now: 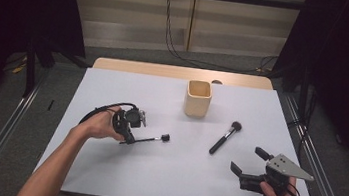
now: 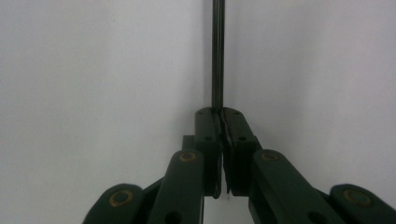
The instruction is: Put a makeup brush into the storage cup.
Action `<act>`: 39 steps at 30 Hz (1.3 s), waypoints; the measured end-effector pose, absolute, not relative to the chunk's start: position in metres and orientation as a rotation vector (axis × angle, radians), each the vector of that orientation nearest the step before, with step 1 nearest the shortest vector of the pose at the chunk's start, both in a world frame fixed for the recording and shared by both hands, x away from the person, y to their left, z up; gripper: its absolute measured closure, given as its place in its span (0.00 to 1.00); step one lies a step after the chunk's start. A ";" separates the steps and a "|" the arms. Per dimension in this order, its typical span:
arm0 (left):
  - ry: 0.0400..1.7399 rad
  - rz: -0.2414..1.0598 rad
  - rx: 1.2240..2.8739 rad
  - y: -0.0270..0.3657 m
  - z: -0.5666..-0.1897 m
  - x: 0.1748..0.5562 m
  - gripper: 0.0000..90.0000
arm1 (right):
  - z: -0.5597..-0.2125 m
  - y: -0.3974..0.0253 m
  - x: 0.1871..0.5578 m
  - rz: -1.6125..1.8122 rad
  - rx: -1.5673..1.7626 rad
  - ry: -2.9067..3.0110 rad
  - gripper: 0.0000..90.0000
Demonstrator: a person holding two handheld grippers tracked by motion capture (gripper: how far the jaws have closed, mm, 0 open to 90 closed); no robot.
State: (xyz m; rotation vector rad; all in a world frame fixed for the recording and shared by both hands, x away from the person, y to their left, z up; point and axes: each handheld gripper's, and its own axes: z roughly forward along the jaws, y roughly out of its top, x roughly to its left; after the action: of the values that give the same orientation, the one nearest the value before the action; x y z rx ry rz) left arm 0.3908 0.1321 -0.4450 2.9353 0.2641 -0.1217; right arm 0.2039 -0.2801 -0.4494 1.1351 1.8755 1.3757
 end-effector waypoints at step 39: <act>0.593 -0.024 2.410 0.176 -0.428 0.373 0.95 | -0.449 -0.280 0.204 1.380 1.127 1.876 0.01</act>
State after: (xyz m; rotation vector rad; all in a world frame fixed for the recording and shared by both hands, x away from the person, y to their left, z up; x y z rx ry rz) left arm 0.3729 0.1757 -0.4281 2.4095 0.5925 -0.0237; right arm 0.2041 -0.2796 -0.4492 1.1273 1.8763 1.3801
